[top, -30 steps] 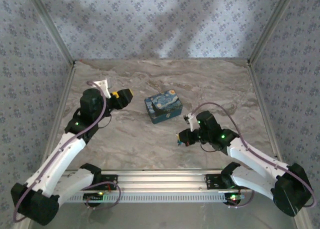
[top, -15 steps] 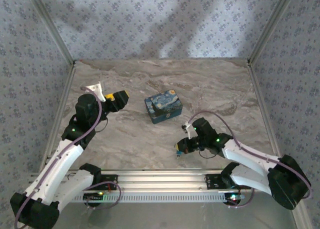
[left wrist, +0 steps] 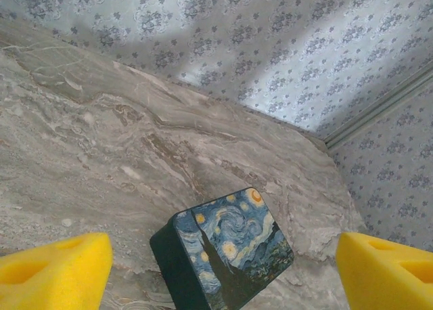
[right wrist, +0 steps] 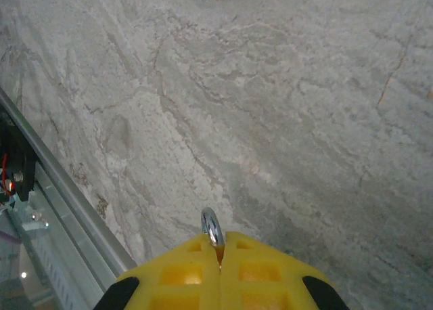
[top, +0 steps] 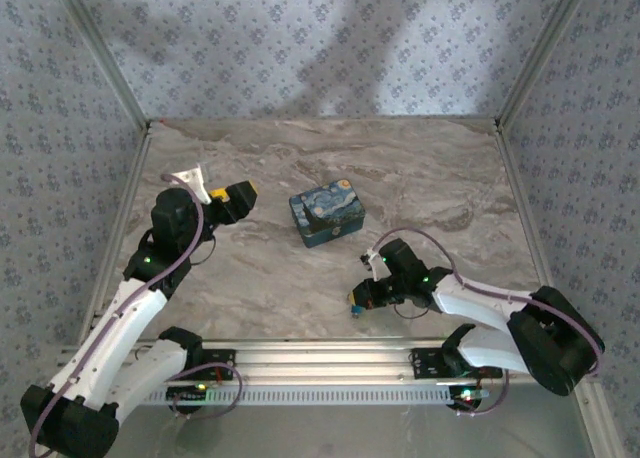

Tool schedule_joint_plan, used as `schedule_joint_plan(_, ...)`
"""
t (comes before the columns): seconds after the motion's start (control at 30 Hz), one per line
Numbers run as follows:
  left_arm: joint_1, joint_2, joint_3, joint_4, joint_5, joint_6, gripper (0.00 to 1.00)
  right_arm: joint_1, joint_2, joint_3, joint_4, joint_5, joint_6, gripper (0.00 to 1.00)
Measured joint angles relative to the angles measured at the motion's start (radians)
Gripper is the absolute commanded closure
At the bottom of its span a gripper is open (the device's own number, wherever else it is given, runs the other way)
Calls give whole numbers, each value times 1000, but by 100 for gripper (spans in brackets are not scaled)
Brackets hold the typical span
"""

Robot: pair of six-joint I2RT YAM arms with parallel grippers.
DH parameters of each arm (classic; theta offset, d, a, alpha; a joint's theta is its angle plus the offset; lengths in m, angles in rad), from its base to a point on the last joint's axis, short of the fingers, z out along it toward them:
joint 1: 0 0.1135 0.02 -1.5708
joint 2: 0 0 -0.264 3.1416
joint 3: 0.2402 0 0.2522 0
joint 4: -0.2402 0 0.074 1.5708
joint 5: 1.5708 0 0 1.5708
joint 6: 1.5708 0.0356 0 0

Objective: Unlock a padlock with a key

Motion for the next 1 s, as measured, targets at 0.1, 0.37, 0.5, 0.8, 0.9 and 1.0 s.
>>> schedule_joint_plan(0.1, 0, 1, 0, 0, 0, -3, 14, -7, 19, 0, 10, -2, 3, 89)
schedule_joint_plan(0.37, 0, 2, 0, 0, 0, -7, 14, -13, 44, 0, 20, -1, 8, 76)
schedule_joint_plan(0.5, 0, 2, 0, 0, 0, -7, 14, -18, 44, 0, 20, 5, 7, 72)
schedule_joint_plan(0.8, 2, 2, 0, 0, 0, -7, 14, -34, -14, 0, -11, 33, 2, 67)
schedule_joint_plan(0.9, 5, 2, 0, 0, -1, -7, 13, -50, -66, 5, -43, 48, -19, 62)
schedule_joint_plan(1.0, 11, 2, 0, 0, -7, -6, 13, -79, -134, 12, -74, 70, -42, 59)
